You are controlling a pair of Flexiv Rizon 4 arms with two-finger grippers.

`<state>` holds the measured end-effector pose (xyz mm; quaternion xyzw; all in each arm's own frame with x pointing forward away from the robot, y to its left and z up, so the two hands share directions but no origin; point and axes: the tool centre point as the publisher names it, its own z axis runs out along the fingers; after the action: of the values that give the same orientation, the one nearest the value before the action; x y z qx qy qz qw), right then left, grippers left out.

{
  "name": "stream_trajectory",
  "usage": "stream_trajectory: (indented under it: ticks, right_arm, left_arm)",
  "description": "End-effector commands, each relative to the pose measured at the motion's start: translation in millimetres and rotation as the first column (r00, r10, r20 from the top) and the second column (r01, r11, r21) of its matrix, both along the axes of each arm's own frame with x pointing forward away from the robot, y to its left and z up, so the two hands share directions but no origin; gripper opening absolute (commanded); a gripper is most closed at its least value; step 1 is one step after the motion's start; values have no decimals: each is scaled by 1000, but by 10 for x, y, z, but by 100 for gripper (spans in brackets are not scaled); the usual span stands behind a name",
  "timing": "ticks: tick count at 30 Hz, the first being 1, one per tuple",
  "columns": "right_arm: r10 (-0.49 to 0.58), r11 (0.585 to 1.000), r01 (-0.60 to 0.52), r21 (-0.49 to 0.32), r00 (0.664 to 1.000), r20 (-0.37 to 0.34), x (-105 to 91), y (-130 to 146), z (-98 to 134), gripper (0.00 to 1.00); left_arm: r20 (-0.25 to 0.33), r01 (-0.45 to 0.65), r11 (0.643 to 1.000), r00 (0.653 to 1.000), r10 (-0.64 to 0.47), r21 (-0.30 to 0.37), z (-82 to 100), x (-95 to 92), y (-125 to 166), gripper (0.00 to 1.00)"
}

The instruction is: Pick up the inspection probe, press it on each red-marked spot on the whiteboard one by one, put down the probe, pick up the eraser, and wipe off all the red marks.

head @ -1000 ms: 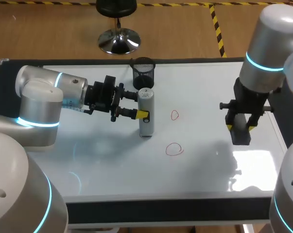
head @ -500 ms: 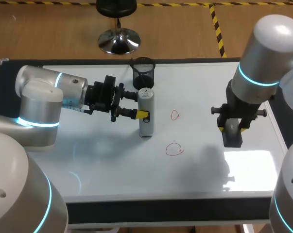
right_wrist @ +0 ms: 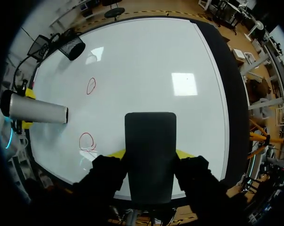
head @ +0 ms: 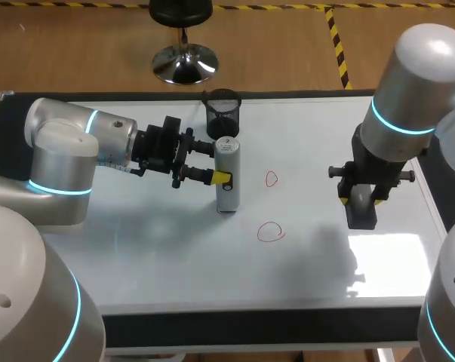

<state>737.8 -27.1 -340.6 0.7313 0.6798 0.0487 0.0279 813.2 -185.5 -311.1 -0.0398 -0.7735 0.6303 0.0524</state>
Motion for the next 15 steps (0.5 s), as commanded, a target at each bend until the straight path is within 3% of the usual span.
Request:
stream_trajectory:
  ticks: [1, 15]
  right_arm:
    - [1, 1000, -1, 0, 1000, 2, -11, -11, 14, 0]
    - [1, 1000, -1, 0, 1000, 2, -11, -11, 14, 0]
  left_arm:
    - [3, 0, 1000, 1000, 0, 1, 36, -21, 46, 0]
    - [16, -47, 999, 999, 46, 27, 218, -99, 365, 0]
